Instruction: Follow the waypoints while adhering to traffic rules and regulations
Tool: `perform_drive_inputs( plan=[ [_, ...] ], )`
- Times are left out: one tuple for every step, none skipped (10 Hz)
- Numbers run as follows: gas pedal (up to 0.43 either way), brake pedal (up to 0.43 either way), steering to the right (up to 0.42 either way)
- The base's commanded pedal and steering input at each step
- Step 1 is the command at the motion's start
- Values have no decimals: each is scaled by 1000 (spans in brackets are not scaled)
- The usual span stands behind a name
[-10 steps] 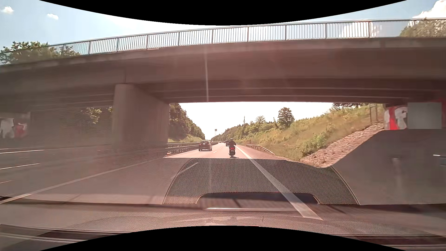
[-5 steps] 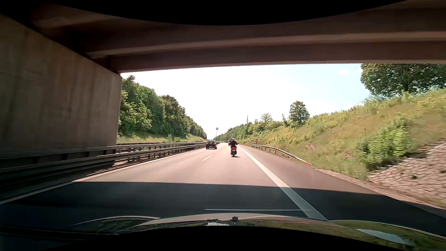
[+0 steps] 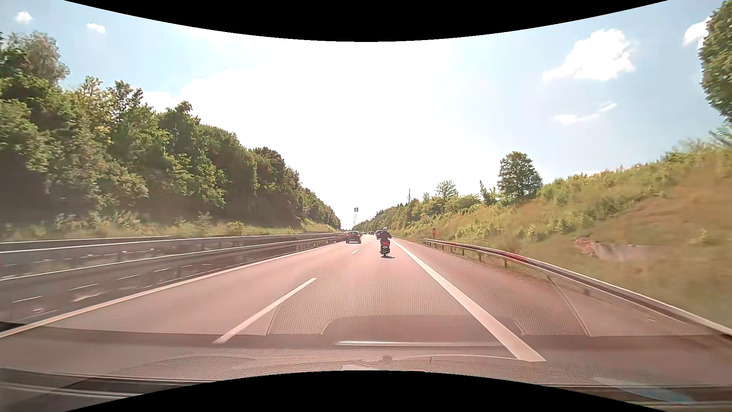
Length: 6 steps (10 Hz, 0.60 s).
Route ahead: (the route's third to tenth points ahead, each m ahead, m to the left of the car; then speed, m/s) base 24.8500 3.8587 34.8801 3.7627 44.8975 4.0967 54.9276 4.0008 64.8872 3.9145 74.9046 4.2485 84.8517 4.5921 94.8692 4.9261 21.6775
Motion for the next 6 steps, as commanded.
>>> perform_drive_inputs(
  plan=[
    [280,12,-1],
    [280,12,-1],
    [287,12,-1],
    [287,12,-1],
    [287,12,-1],
    [287,12,0]
  ],
)
